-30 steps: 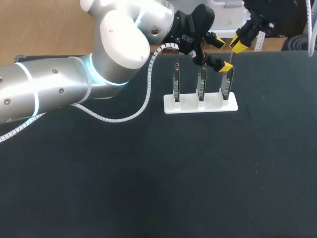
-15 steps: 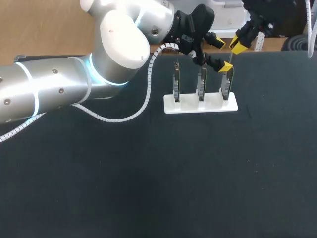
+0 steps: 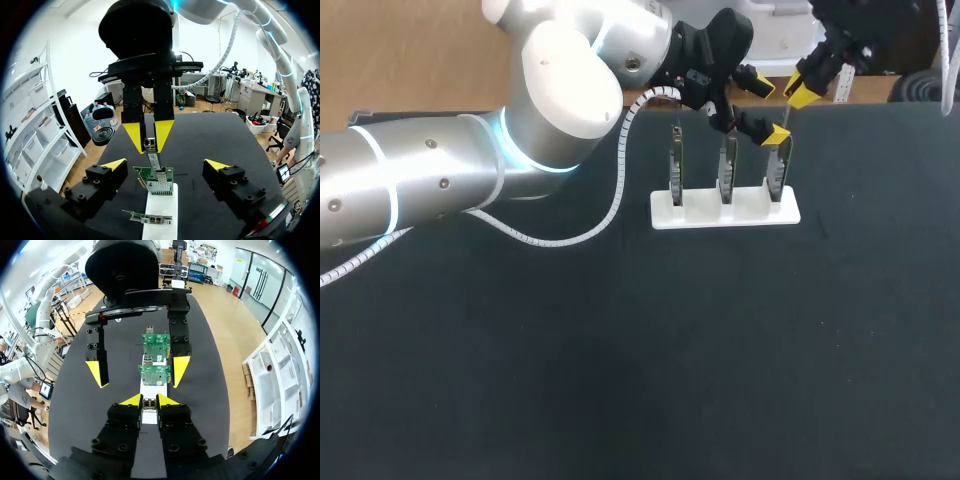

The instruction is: Pick up the optical module with the left hand, and insert it into the network port with the right hand.

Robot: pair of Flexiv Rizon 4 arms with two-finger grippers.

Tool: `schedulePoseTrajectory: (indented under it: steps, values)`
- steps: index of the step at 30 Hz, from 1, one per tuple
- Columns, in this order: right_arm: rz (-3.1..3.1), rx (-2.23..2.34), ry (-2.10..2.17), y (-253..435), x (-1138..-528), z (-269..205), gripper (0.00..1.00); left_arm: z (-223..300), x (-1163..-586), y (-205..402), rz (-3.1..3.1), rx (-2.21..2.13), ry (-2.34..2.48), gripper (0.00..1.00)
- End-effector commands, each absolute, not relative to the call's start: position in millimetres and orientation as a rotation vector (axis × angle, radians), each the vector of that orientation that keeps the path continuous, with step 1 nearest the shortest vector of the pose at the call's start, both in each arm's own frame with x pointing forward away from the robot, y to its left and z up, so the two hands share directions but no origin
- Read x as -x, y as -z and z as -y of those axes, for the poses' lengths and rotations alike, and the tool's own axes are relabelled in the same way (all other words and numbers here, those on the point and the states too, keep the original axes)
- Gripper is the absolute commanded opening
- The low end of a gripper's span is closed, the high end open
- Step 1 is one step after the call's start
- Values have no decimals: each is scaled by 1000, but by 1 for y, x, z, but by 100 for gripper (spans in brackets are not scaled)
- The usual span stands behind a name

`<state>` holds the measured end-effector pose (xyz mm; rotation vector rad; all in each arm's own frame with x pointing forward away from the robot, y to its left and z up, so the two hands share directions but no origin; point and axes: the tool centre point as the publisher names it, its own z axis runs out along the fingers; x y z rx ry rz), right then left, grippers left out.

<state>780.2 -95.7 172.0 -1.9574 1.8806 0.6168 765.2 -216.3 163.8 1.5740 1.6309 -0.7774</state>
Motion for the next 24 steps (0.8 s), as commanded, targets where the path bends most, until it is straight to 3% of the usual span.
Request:
schedulePoseTrajectory:
  steps: [1, 24]
  values:
    - [-1882, 1955, -609, -172, -778, 96, 0, 215, -764, -164, -1630, -1574, 775, 100]
    - [-1891, 1960, -618, -171, -776, 95, 0, 215, -764, -164, -1630, -1574, 775, 100]
